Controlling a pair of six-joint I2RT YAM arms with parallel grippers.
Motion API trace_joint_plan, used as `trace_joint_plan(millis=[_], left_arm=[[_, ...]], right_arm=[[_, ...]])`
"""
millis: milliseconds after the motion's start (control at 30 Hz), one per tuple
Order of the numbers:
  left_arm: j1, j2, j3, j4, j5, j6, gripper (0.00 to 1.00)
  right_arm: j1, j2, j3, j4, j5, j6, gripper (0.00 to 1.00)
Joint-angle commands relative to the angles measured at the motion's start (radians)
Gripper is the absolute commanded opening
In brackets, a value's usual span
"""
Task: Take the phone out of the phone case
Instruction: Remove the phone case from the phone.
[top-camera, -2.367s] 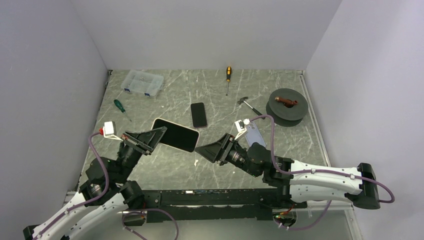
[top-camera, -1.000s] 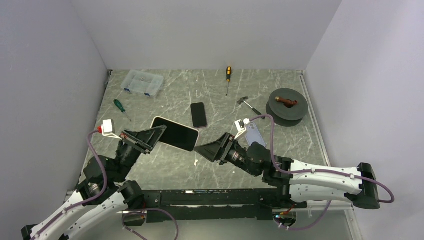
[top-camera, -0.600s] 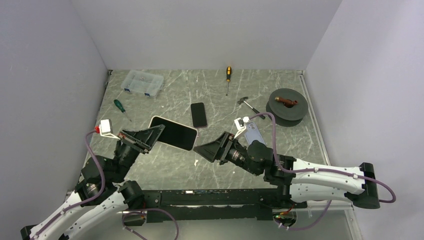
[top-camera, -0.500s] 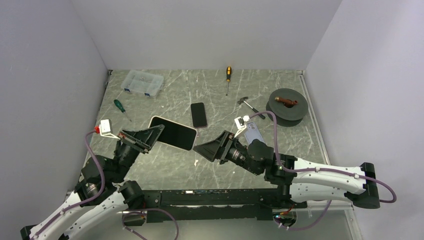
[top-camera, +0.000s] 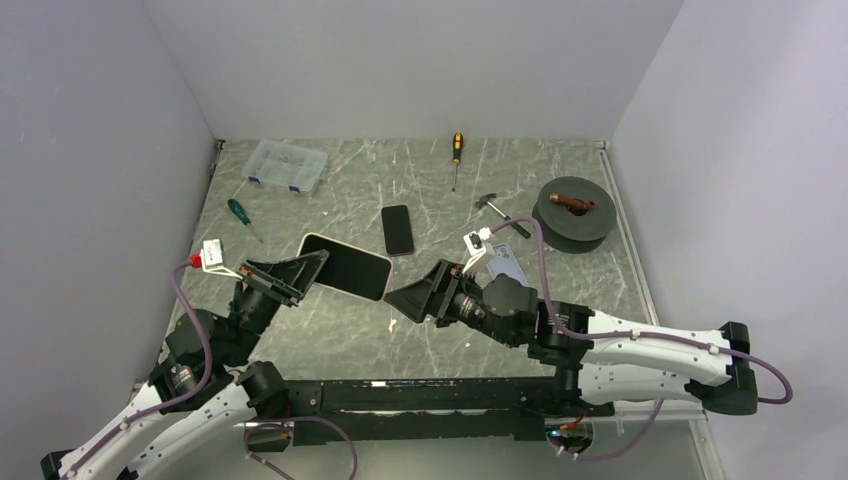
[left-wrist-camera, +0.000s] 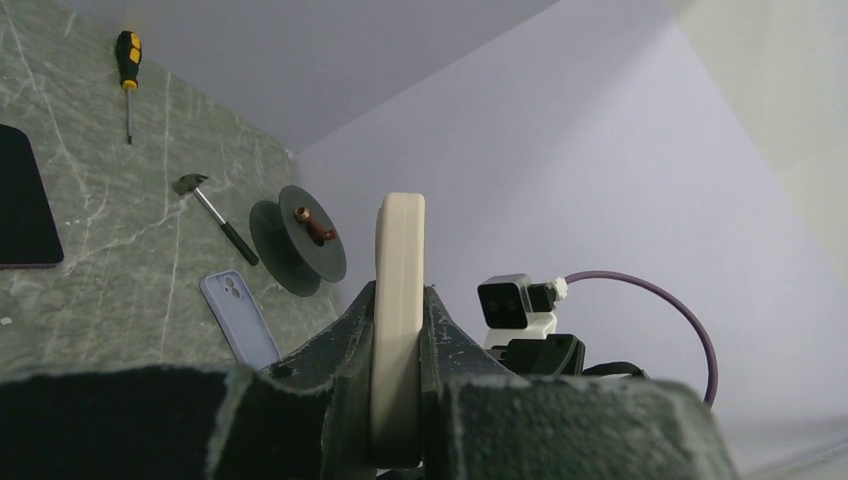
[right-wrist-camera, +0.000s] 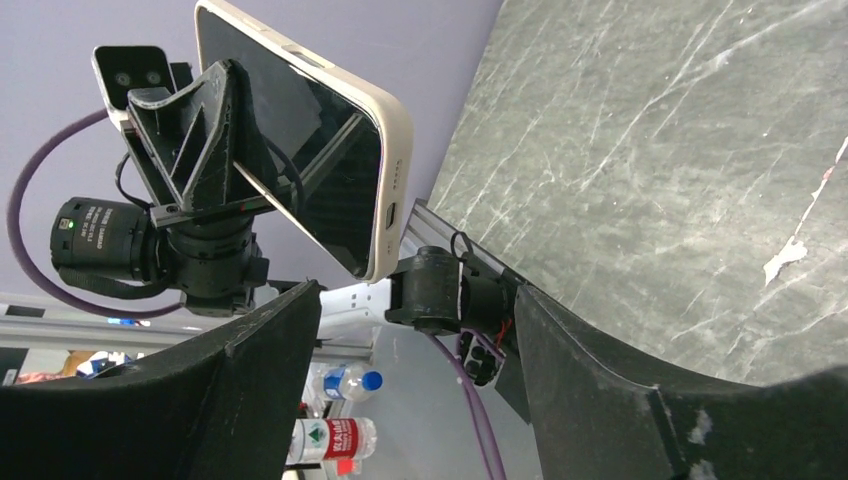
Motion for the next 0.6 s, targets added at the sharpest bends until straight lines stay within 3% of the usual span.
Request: trace_joint_plan(millis=[0, 200, 567], left_arm=[[-0.004, -0.008, 0.058, 0.096, -0.010, 0.011, 0.00], [-0.004, -0.017, 0.053, 0.118, -0.001, 0.019, 0.00], [-0.004, -0.028, 0.029, 0.158, 0.006, 0.013, 0.00]], right_arm=[[0.004, 0.007, 0.025, 0.012, -0.028, -0.015, 0.71], [0.003, -0.022, -0.040, 0.127, -0.035, 0.019, 0.65], [0.002, 0.036, 0.001, 0.141, -0.071, 0.035, 0.62]])
